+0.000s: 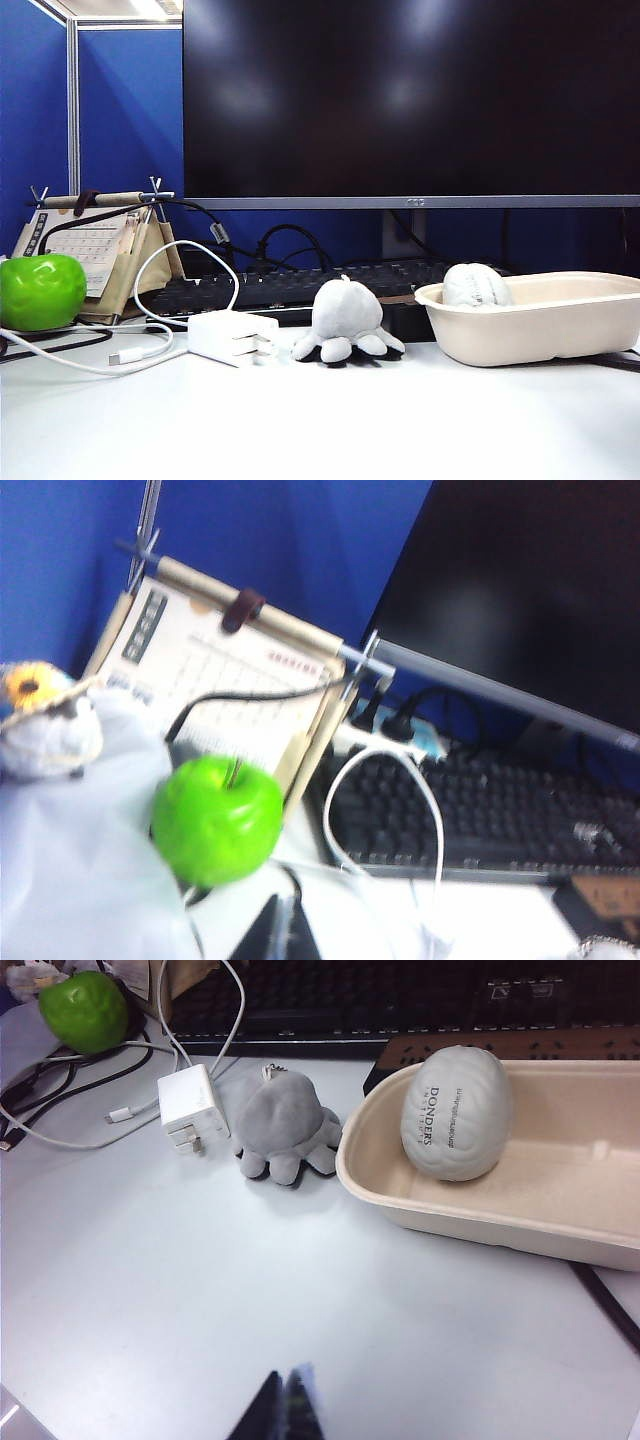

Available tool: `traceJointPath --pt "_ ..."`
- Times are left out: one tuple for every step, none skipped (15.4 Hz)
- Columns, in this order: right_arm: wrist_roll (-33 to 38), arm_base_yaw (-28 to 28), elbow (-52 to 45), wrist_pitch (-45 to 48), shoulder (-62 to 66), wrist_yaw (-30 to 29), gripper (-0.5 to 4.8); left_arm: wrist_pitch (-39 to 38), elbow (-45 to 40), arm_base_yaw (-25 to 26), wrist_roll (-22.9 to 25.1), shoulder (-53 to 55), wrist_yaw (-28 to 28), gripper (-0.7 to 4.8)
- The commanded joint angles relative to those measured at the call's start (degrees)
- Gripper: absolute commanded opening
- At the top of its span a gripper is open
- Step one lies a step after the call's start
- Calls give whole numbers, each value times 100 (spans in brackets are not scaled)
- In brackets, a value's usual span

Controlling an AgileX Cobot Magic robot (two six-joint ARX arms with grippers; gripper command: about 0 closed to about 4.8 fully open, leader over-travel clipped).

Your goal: Place the tilting octopus upright.

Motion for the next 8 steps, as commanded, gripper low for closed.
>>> traceJointPath --pt "4 -2 11 59 0 2 -6 144 -55 -7 -22 -15 -254 -4" --pt "4 -2 11 57 0 0 -6 328 -166 -7 -26 -15 -269 -5" --pt "4 -2 11 59 0 0 -6 374 -214 -7 -28 -15 -269 -5" --pt "4 -2 11 59 0 0 -6 396 -258 -7 -44 -15 -260 -4" --pt "4 -2 11 59 0 2 -6 398 -260 -7 -44 -15 -264 -4" --pt "4 -2 11 59 0 2 -6 398 -260 -7 -44 -15 -269 -5" --pt "4 -2 11 59 0 0 -6 398 -264 -7 -33 -15 -269 -5" --pt "4 -2 11 59 0 2 -6 402 -293 -7 -26 -15 -269 -4"
